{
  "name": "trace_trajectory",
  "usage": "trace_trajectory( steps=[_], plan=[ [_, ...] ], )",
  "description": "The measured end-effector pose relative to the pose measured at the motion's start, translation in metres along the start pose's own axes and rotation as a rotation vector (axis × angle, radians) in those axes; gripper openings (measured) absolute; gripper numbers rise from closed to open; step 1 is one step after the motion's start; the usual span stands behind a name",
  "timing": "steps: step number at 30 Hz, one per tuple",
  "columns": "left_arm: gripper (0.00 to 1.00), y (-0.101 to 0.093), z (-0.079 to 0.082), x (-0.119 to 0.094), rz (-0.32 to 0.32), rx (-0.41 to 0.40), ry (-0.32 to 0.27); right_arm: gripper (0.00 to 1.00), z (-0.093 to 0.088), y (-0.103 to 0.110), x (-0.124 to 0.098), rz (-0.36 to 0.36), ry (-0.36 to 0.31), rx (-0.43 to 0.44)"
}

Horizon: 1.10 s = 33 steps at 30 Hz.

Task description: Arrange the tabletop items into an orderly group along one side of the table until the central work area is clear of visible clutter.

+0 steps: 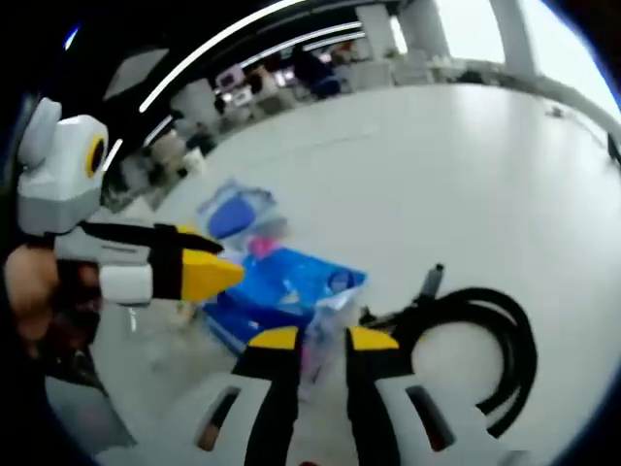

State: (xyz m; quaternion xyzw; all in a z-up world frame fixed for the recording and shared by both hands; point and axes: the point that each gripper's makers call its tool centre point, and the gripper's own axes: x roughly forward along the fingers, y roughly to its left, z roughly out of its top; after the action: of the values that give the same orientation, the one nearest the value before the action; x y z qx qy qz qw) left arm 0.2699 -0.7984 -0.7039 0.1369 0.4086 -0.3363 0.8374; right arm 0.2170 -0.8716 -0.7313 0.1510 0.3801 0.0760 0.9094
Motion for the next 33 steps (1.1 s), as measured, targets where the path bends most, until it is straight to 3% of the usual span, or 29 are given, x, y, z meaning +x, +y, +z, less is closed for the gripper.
trace_trajectory(
  steps=[4,6,10,15,22,26,33],
  plan=[
    [0.09,0.000,-0.006,0.000,-0.012,-0.047,0.012,0.06,0.002,0.002,0.002,0.012,0.001,0.009],
    [0.00,0.001,-0.008,0.000,-0.003,-0.030,0.017,0.01,0.004,0.003,0.002,0.021,-0.005,0.005],
    [0.00,0.002,-0.014,0.001,-0.012,-0.069,0.024,0.00,0.005,0.008,-0.001,0.052,-0.017,0.011],
    [0.00,0.008,-0.008,-0.006,0.014,-0.056,-0.005,0.00,0.011,0.011,-0.006,0.056,-0.045,0.014],
    [0.00,0.013,0.003,-0.017,0.032,-0.041,-0.054,0.00,0.019,0.010,-0.011,0.038,-0.062,0.005],
    [0.00,0.021,0.008,-0.029,0.048,-0.071,-0.088,0.00,0.030,0.006,-0.016,0.018,-0.079,-0.012],
    [0.00,0.030,0.008,-0.040,0.067,-0.087,-0.113,0.00,0.047,-0.005,-0.021,-0.011,-0.106,-0.012]
  ],
)
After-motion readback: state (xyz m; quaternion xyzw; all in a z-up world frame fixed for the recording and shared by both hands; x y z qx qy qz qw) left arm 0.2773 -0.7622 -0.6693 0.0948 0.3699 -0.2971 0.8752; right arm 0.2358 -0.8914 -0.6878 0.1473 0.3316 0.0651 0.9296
